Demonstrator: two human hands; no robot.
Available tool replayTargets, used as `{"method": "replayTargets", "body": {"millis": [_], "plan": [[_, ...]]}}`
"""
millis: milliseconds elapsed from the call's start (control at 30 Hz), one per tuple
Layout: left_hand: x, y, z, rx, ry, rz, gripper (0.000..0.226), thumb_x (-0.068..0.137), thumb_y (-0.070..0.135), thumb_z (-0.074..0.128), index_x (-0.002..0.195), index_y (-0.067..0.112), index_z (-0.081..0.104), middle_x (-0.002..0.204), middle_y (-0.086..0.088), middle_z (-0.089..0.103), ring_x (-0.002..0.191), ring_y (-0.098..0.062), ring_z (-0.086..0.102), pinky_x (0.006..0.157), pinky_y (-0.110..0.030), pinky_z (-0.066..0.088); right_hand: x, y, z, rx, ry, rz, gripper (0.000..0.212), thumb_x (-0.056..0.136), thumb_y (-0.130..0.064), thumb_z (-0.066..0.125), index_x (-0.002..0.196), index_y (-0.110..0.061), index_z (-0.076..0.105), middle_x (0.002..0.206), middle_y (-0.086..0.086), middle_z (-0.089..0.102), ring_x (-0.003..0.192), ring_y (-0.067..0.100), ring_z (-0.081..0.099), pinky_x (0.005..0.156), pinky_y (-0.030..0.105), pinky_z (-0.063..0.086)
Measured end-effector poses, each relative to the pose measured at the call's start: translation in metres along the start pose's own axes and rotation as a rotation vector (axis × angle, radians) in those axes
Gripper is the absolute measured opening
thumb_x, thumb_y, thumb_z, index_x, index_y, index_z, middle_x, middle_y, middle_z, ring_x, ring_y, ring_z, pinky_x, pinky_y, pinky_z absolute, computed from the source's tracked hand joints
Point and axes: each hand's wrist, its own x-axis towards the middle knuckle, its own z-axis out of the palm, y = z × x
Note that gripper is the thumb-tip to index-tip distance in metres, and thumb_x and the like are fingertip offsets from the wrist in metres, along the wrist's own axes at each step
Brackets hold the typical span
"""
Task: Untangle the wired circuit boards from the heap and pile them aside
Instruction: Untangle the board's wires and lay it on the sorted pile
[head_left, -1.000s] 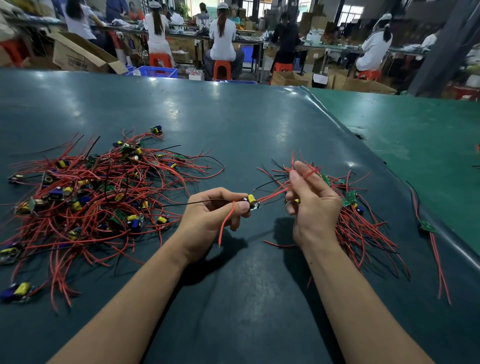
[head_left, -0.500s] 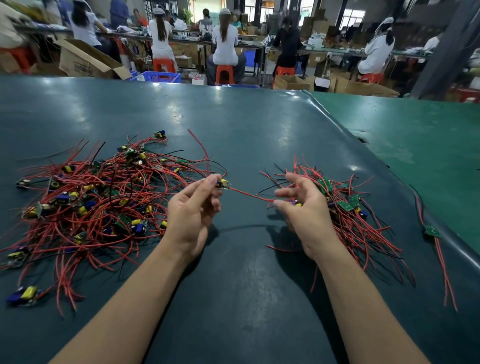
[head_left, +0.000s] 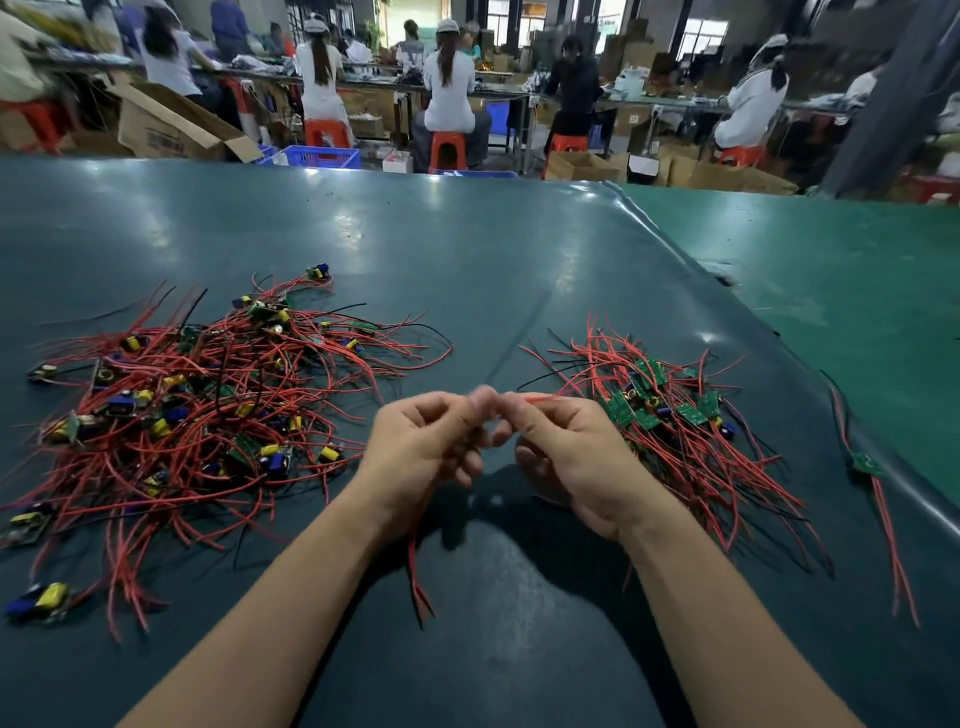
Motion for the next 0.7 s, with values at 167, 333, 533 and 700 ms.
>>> {"method": "replayTargets", "body": {"millis": [167,333,533,700], "plan": [[-0.001,-0.002,0.001,0.117,-0.118,-0.060,0.036,0.072,0.044,0.067,0.076,0.009,0.074,0.060,-0.006,0.064,0.039,-0.011,0.052,0.036,-0.017,0.039,0.005,0.003,0.004,0.121,0.141,0.067,0.019,0.087,-0.028,0.067,0.087,-0.011,0.075,0.049,-0.008,0.043,0.035,0.004,0.026,0.038,0.012,0.019],[-0.003,0.000,0.001,0.060,-0.303,-0.155,0.035,0.081,0.045,0.061,0.081,0.015,0.079,0.065,-0.005,0.066,0.047,-0.012,0.057,0.041,-0.018,0.042,0.007,0.005,0.003,0.287,0.042,0.161,0.026,0.070,-0.041,0.073,0.070,-0.016,0.066,0.047,-0.004,0.051,0.035,0.007,0.035,0.042,0.021,0.023],[-0.002,-0.005,0.005,0.046,-0.108,-0.107,0.022,0.084,0.028,0.065,0.075,0.010,0.073,0.058,-0.007,0.063,0.044,-0.014,0.057,0.041,-0.018,0.043,0.010,0.012,0.011,0.117,0.193,0.047,0.023,0.078,-0.032,0.076,0.070,-0.011,0.072,0.065,0.007,0.062,0.056,0.021,0.049,0.054,0.026,0.041],[-0.002,-0.012,0.008,0.252,-0.056,0.012,0.019,0.092,0.014,0.064,0.075,0.007,0.068,0.057,-0.009,0.063,0.050,-0.025,0.056,0.039,-0.021,0.040,0.007,0.006,0.006,0.241,0.140,0.095,0.012,0.087,-0.010,0.070,0.078,-0.004,0.074,0.060,0.005,0.067,0.044,0.011,0.057,0.043,0.022,0.048]]}}
